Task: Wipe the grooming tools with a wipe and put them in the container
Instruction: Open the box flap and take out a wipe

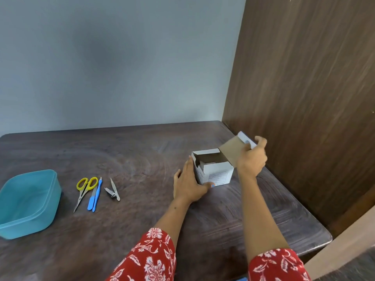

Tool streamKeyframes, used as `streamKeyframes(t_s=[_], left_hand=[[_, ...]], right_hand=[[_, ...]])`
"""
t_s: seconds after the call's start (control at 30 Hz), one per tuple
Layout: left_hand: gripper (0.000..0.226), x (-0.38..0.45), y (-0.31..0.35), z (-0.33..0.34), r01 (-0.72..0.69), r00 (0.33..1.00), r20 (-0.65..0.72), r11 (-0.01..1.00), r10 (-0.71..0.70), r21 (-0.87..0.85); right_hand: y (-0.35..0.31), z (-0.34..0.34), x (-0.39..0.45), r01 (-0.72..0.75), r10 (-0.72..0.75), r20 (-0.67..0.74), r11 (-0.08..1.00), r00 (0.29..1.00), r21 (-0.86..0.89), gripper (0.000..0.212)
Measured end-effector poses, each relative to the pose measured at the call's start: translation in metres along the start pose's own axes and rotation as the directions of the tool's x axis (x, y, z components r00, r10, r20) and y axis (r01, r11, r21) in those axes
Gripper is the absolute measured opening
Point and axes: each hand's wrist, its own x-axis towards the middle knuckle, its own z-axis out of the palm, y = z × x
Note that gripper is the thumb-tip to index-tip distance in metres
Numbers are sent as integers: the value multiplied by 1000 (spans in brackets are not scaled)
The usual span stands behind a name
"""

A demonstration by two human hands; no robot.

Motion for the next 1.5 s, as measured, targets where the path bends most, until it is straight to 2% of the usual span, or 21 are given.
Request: streamKeyframes(t_s=[0.07, 0.13, 0.23, 0.3, 0.37, 0.43, 0.5, 0.6, 0.63, 0.73, 0.8, 1.03, 1.5], left_hand=[[107, 0, 1, 0, 3, 1000, -9, 1000, -3, 9], [108, 0, 1, 0, 8, 1000, -9, 1000, -8, 18], [109, 0, 1, 0, 13, 1000, -8, 1000, -12, 25], [108, -1, 1, -1, 12, 1000, -6, 1000, -12, 21], [108, -1, 2, -1, 12, 1000, -6, 1000, -12, 19], [107, -2, 2, -2, 12, 1000, -4, 1000, -12, 8], [104, -2, 2, -2, 10, 1000, -6, 1000, -10, -10], [103, -3, 3, -3, 5, 1000, -10, 1000, -5, -20], [103, -3, 3, -3, 3, 1000, -9, 1000, -3, -22], [105, -4, 4, -4, 8, 1000, -1, 999, -8, -31], [105, -4, 4, -3, 7, 1000, -2, 1000, -7, -25], [106, -4, 2, -1, -7, 1000, -4, 1000, 7, -3], [103, -3, 0, 1, -26, 1000, 1, 999, 26, 48]], right_hand=[[18, 2, 6, -109, 111, 57, 993, 992, -37, 32], [34, 3, 7, -186, 212, 149, 968, 966, -171, 31], [44, 0, 4, -191, 288, 259, 920, 922, -343, 33], [41, -3, 3, -153, 280, 260, 895, 924, -418, 34], [32, -5, 3, -59, 164, 193, 887, 967, -458, 39], [16, -5, 0, 96, -67, 89, 919, 994, -383, 43], [-6, -6, -6, 277, -287, 5, 918, 958, -283, 33], [-35, 0, -15, 438, -424, 113, 850, 899, -292, 15], [-40, 5, -16, 449, -406, 195, 838, 893, -311, 13], [-44, 19, -20, 389, -187, 469, 839, 863, -381, 19], [-41, 24, -27, 387, -84, 540, 789, 838, -477, 27], [-31, 41, -49, 422, -42, 540, 677, 841, -604, 28], [-25, 45, -52, 383, -7, 527, 694, 850, -609, 29]])
